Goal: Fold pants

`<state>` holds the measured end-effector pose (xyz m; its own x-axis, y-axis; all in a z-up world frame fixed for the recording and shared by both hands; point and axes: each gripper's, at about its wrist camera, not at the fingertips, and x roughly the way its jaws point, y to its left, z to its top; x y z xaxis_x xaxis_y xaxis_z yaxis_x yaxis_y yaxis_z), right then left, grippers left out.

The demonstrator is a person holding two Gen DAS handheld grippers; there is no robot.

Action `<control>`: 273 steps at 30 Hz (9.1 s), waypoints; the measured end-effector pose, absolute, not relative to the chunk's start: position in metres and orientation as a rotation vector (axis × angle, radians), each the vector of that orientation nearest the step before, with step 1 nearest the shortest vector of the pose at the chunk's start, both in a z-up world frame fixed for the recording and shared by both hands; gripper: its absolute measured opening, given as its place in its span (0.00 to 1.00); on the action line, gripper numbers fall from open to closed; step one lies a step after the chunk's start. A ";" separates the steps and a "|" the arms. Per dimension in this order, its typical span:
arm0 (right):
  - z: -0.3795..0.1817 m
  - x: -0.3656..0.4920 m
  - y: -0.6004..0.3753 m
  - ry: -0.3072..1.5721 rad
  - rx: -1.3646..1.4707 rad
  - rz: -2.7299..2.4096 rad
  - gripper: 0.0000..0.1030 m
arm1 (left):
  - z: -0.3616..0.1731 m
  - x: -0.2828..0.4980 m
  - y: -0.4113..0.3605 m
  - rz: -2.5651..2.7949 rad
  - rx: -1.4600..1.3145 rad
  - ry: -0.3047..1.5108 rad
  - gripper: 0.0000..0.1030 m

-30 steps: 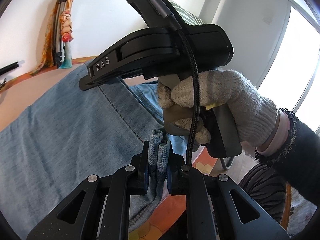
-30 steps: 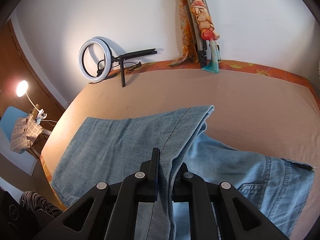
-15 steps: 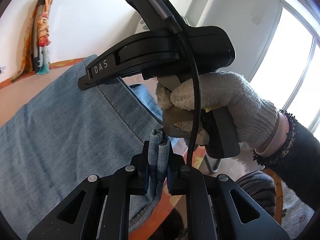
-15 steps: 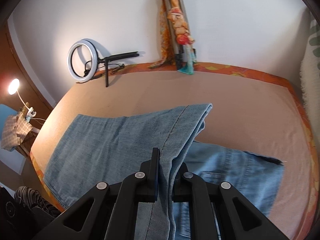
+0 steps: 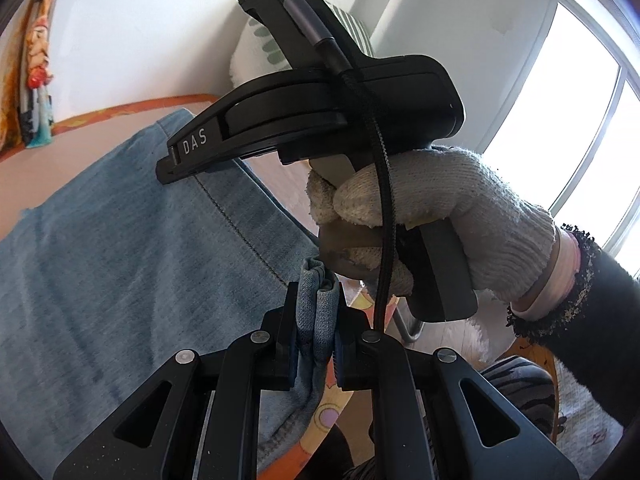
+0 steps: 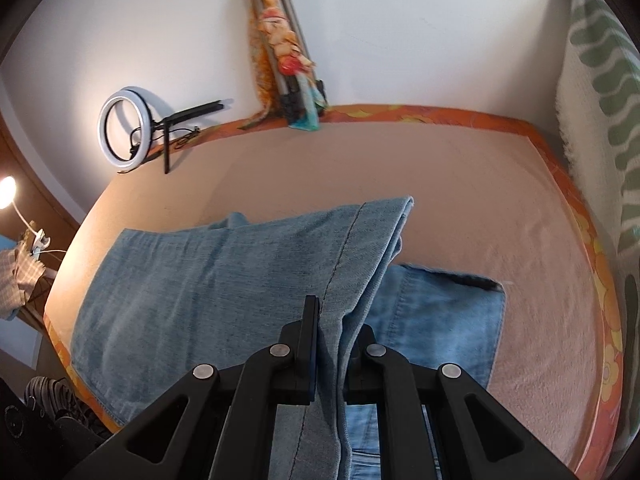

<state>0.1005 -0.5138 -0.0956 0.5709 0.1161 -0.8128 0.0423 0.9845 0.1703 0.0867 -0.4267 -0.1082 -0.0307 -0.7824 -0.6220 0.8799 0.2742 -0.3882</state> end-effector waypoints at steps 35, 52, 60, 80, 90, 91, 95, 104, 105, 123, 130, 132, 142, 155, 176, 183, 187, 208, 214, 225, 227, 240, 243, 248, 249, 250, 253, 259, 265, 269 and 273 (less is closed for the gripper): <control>-0.143 0.095 -0.548 1.014 0.163 -0.076 0.21 | -0.084 0.120 -0.352 -1.158 0.103 0.931 0.40; -0.085 0.061 -0.501 0.881 0.070 -0.123 0.53 | -0.082 0.171 -0.168 -0.734 -0.075 0.895 0.55; -0.063 0.073 -0.430 0.846 0.104 0.078 0.59 | -0.111 0.179 -0.112 -0.603 -0.159 0.972 0.55; -0.094 0.163 -0.236 1.027 0.083 0.377 0.72 | -0.154 0.176 -0.096 -0.707 -0.302 1.077 0.52; -0.125 0.215 -0.178 1.171 0.103 0.391 0.72 | -0.141 0.165 -0.093 -0.780 -0.342 0.998 0.49; -0.128 0.221 -0.173 1.190 0.102 0.387 0.72 | -0.141 0.164 -0.092 -0.785 -0.342 0.994 0.49; -0.139 0.235 -0.155 1.252 0.066 0.360 0.72 | -0.133 0.159 -0.095 -0.808 -0.331 0.966 0.49; -0.152 0.243 -0.132 1.373 -0.100 0.290 0.62 | -0.125 0.148 -0.104 -0.854 -0.292 0.941 0.49; -0.154 0.242 -0.132 1.383 -0.107 0.286 0.62 | -0.124 0.147 -0.106 -0.859 -0.287 0.939 0.49; -0.116 0.195 -0.228 1.185 0.138 0.357 0.05 | -0.091 0.108 -0.117 -1.044 -0.256 0.931 0.49; -0.096 0.168 -0.290 1.081 0.289 0.363 0.05 | -0.069 0.116 -0.099 -0.941 -0.248 0.833 0.49; -0.092 0.164 -0.296 1.058 0.326 0.368 0.05 | -0.066 0.128 -0.097 -0.897 -0.263 0.819 0.49; -0.085 0.152 -0.352 0.964 0.426 0.374 0.05 | -0.077 0.172 -0.162 -0.871 -0.084 0.853 0.50; -0.086 0.118 -0.458 0.910 0.452 0.200 0.05 | -0.078 0.172 -0.247 -1.017 0.038 0.848 0.50; -0.105 0.081 -0.578 0.886 0.530 -0.031 0.04 | -0.106 0.143 -0.318 -1.152 0.132 0.936 0.50; -0.122 0.085 -0.590 0.924 0.515 -0.054 0.04 | -0.108 0.141 -0.319 -1.148 0.122 0.953 0.50; -0.132 0.087 -0.592 0.956 0.474 -0.073 0.04 | -0.109 0.154 -0.313 -1.108 0.055 0.978 0.52; -0.160 0.051 -0.619 0.964 0.540 0.033 0.75 | -0.136 0.204 -0.327 -1.032 -0.174 1.138 0.59; -0.175 0.048 -0.621 0.944 0.592 0.135 0.78 | -0.145 0.216 -0.332 -1.029 -0.226 1.170 0.59; -0.177 0.054 -0.609 0.869 0.516 0.173 0.84 | -0.156 0.221 -0.341 -1.006 -0.183 1.184 0.63; -0.177 0.055 -0.607 0.858 0.510 0.173 0.83 | -0.156 0.221 -0.343 -1.016 -0.186 1.185 0.71; -0.176 0.073 -0.587 0.923 0.408 0.183 0.99 | -0.156 0.210 -0.346 -1.043 -0.164 1.111 0.81; -0.175 0.077 -0.583 0.930 0.396 0.173 0.77 | -0.156 0.214 -0.348 -1.041 -0.193 1.123 0.78; -0.173 0.077 -0.576 0.925 0.403 0.156 0.50 | -0.162 0.224 -0.342 -1.014 -0.265 1.152 0.42; -0.170 0.075 -0.573 0.918 0.385 0.139 0.46 | -0.162 0.224 -0.341 -1.014 -0.280 1.152 0.40; -0.167 0.075 -0.572 0.913 0.380 0.126 0.39 | -0.160 0.224 -0.341 -1.015 -0.281 1.143 0.36; -0.157 0.071 -0.571 0.893 0.376 0.101 0.26 | -0.147 0.218 -0.344 -1.037 -0.245 1.088 0.26; -0.124 0.062 -0.553 0.823 0.304 0.081 0.20 | -0.127 0.213 -0.343 -1.073 -0.232 1.026 0.20; -0.083 0.059 -0.533 0.723 0.234 0.086 0.18 | -0.098 0.215 -0.342 -1.100 -0.218 0.942 0.19; -0.064 0.067 -0.532 0.673 0.230 0.078 0.18 | -0.079 0.231 -0.342 -1.103 -0.224 0.903 0.18; -0.051 0.082 -0.535 0.639 0.224 0.066 0.18 | -0.060 0.250 -0.353 -1.103 -0.198 0.870 0.18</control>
